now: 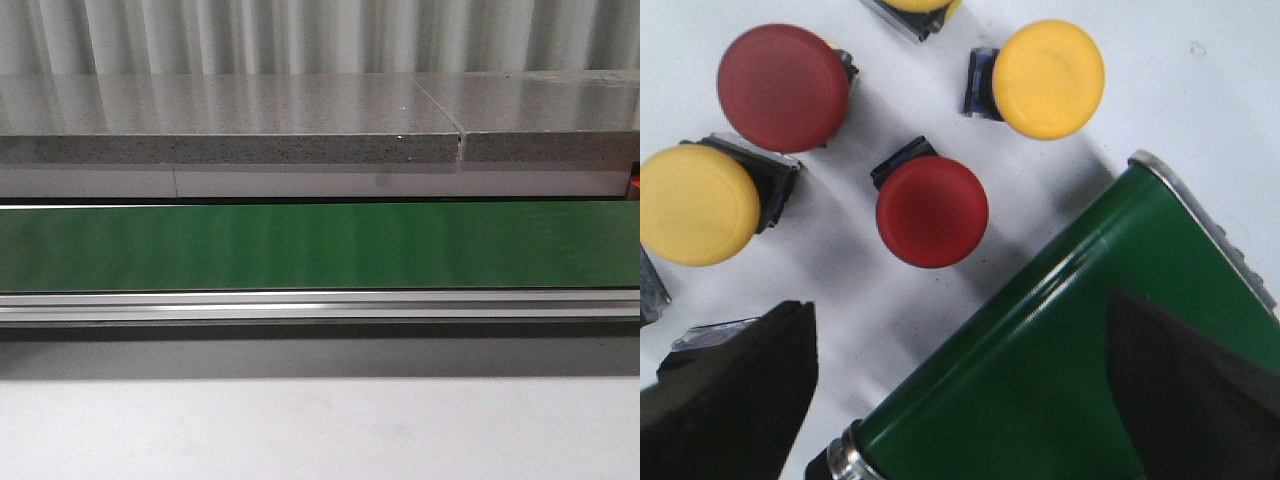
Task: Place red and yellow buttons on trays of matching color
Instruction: 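Lower the yellow button onto the green belt and open the left gripper, then grasp a red button with the left gripper and carry it over the belt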
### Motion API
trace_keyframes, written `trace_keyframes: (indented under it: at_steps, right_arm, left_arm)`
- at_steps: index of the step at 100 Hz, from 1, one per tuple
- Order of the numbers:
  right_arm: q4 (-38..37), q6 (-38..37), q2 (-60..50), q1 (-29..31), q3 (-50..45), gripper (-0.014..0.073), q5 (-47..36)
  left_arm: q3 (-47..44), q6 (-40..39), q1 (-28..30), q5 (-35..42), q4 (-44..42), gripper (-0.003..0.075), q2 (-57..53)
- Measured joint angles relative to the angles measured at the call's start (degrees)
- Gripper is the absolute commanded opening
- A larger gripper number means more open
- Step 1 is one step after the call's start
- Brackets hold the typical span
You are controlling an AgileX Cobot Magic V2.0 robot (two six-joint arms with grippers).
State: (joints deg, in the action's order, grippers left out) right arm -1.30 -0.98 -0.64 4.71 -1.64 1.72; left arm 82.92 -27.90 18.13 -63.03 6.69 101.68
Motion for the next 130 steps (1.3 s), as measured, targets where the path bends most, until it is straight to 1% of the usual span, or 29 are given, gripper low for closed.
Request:
trace_keyframes:
  at_steps: [17, 59, 66, 73, 83, 92, 97, 119, 130]
  right_arm:
    - [0.0, 0.0, 0.0, 0.0, 0.0, -0.0066, 0.0]
    - [0.0, 0.0, 0.0, 0.0, 0.0, -0.0066, 0.0]
    - [0.0, 0.0, 0.0, 0.0, 0.0, -0.0066, 0.0]
    - [0.0, 0.0, 0.0, 0.0, 0.0, -0.0066, 0.0]
    - [0.0, 0.0, 0.0, 0.0, 0.0, -0.0066, 0.0]
    - [0.0, 0.0, 0.0, 0.0, 0.0, -0.0066, 0.0]
    - [0.0, 0.0, 0.0, 0.0, 0.0, -0.0066, 0.0]
    - [0.0, 0.0, 0.0, 0.0, 0.0, -0.0066, 0.0]
    - [0.0, 0.0, 0.0, 0.0, 0.0, -0.0066, 0.0]
  left_arm:
    - [0.1, -2.0, 0.2, 0.5, 0.0, 0.0565, 3.2]
    - [0.1, -2.4, 0.4, 3.7, 0.0, 0.0563, 9.0]
    - [0.1, -2.4, 0.4, 4.3, 0.0, 0.0522, 9.3]
    - [0.1, -2.4, 0.4, 4.7, 0.0, 0.0441, 9.2]
    - [0.1, -2.4, 0.4, 5.1, 0.0, 0.0306, 9.2]
    - [0.1, -2.5, 0.4, 5.5, 0.0, 0.0225, 9.2]
    - [0.1, -2.5, 0.4, 5.7, 0.0, 0.0209, 9.2]
    - [0.1, -2.4, 0.4, 5.1, 0.0, 0.0209, 9.2]
    - [0.1, 0.2, 0.4, 3.0, -0.2, 0.0209, 8.8]
